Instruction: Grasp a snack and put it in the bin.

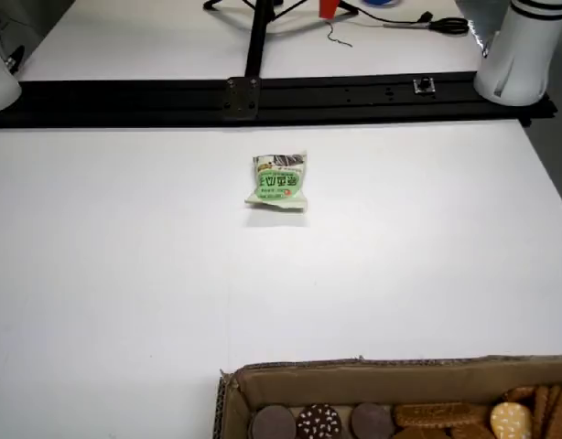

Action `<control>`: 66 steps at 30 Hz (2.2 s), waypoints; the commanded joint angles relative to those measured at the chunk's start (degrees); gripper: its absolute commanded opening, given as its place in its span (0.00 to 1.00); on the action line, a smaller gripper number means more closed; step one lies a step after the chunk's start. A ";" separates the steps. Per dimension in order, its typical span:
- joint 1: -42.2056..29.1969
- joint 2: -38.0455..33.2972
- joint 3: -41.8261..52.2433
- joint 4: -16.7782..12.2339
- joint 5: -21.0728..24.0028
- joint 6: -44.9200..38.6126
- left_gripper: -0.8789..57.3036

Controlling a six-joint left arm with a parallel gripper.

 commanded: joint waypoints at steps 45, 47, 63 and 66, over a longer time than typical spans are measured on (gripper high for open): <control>-3.35 10.31 1.98 0.82 -14.72 8.69 0.17; -3.64 10.08 2.70 0.73 -15.59 10.86 0.20; -5.43 11.04 5.16 -2.63 -19.90 27.70 0.38; -5.97 11.15 5.22 -4.19 -20.40 31.98 0.41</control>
